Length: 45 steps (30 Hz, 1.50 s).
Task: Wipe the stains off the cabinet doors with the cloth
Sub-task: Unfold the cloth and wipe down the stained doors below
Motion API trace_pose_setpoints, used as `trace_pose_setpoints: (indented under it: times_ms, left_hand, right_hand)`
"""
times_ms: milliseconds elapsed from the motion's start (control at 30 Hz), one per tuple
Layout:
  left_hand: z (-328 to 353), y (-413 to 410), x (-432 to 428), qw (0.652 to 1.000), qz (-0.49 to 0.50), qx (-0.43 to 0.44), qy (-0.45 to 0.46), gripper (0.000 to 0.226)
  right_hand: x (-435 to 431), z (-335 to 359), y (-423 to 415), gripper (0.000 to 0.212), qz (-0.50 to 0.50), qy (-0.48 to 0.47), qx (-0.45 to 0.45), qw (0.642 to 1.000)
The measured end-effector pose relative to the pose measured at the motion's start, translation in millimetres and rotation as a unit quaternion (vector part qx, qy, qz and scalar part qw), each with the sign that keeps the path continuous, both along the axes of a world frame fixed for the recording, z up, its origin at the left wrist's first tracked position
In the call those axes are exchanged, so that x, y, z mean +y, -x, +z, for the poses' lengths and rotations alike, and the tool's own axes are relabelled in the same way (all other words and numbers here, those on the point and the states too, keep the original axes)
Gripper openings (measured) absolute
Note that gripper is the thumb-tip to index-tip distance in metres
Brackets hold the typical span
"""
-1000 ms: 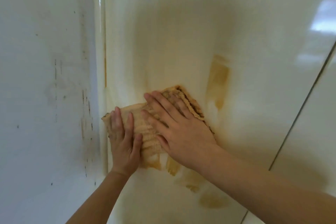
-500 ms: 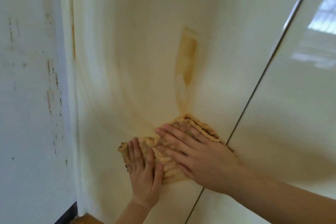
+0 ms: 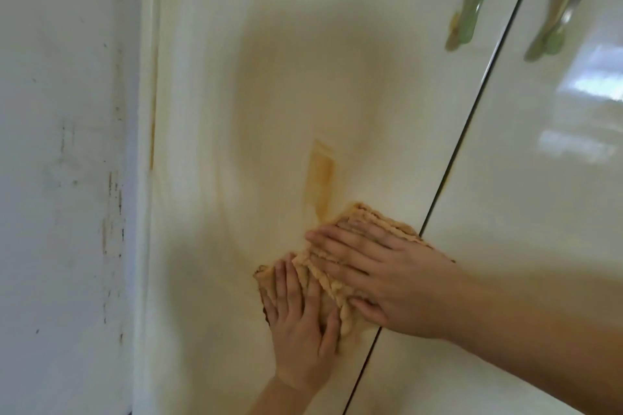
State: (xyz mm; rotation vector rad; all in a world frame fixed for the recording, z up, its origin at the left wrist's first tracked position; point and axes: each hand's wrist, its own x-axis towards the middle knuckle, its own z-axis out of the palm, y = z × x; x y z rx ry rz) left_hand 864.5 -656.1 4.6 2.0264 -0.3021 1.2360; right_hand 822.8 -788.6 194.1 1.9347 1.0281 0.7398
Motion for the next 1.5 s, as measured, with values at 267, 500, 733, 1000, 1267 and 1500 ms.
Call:
trace_pose_setpoints:
  times_ms: [267,500,733,1000,1267,1500]
  left_hand:
    - [157.9,-38.6,68.4,0.996,0.023,-0.048,-0.069,0.068]
    - [300.0,-83.3,147.2,0.985,0.006,-0.11,-0.134,0.064]
    - [426.2,-115.8,202.3,0.977,0.007,-0.134,-0.165,0.064]
    - [500.0,-126.9,235.9,0.972,-0.024,-0.141,-0.184,0.064]
    - [465.8,-132.8,229.8,0.985,-0.018,-0.136,-0.106,0.067]
    - [343.8,-124.3,226.4,0.981,-0.039,-0.139,-0.127,0.066]
  right_hand:
    - [48.8,106.5,-22.0,0.074,-0.022,-0.087,-0.089,0.992]
    - [106.3,202.4,-52.1,0.072,-0.03,-0.204,-0.184,0.961]
    - [115.5,304.6,-62.2,0.072,-0.05,-0.274,-0.239,0.93]
    - [151.5,371.5,-71.2,0.074,-0.094,-0.3,-0.239,0.919]
    - [166.7,338.8,-84.2,0.07,-0.066,-0.297,-0.223,0.926]
    - [152.8,239.2,-79.4,0.062,-0.019,-0.256,-0.157,0.954]
